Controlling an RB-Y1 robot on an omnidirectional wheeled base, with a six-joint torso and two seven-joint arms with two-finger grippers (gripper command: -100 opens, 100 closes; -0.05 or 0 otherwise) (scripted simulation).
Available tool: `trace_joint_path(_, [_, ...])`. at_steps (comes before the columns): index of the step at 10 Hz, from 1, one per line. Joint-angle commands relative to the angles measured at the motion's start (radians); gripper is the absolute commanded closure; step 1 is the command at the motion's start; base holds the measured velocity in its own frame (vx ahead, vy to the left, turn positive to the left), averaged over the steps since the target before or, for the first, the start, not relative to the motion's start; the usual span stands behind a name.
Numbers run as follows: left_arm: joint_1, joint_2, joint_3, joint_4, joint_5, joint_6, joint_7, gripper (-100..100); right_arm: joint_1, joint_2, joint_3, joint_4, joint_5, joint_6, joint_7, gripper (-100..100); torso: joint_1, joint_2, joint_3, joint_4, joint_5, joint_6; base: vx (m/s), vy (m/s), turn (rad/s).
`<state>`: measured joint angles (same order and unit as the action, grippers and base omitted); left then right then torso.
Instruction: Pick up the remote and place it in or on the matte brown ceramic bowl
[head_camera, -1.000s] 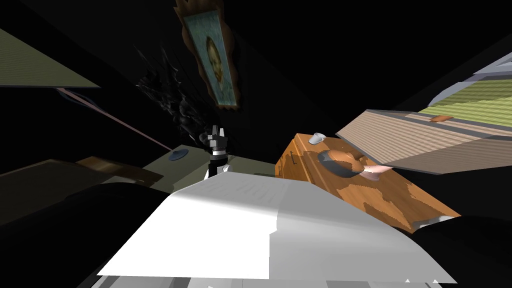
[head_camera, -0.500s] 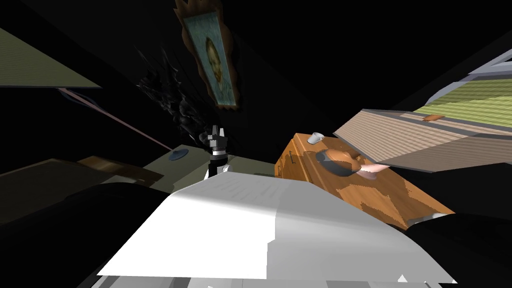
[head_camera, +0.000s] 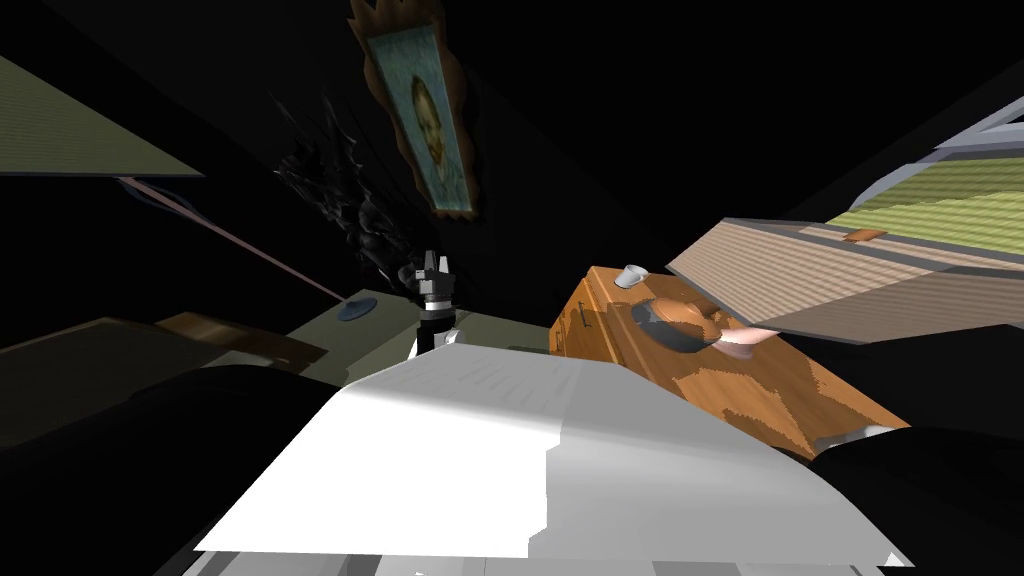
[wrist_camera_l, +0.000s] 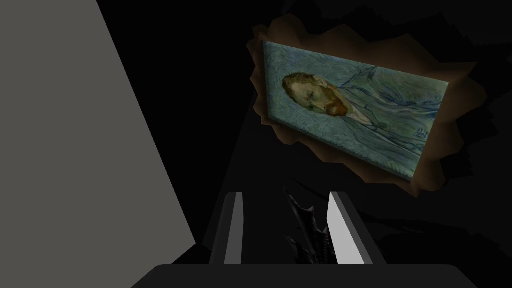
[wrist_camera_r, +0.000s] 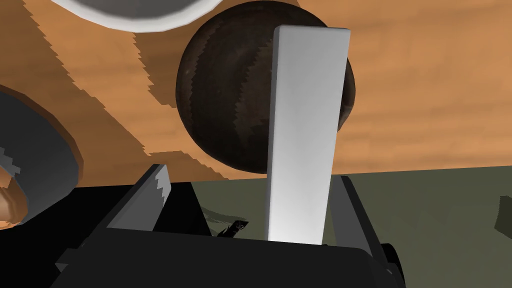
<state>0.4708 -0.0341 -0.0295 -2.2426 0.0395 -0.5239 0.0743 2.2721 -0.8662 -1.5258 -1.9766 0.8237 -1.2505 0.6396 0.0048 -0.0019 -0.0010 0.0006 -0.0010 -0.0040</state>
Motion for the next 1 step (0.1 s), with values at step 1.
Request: trace_joint_path(1, [0.000, 0.000, 0.000, 0.000, 0.000, 0.000, 0.000, 0, 0.000, 0.000, 0.000, 0.000, 0.000, 0.000, 0.000, 0, 0.000, 0.000, 0.000, 0.000, 0.000, 0.000, 0.000, 0.000, 0.000])
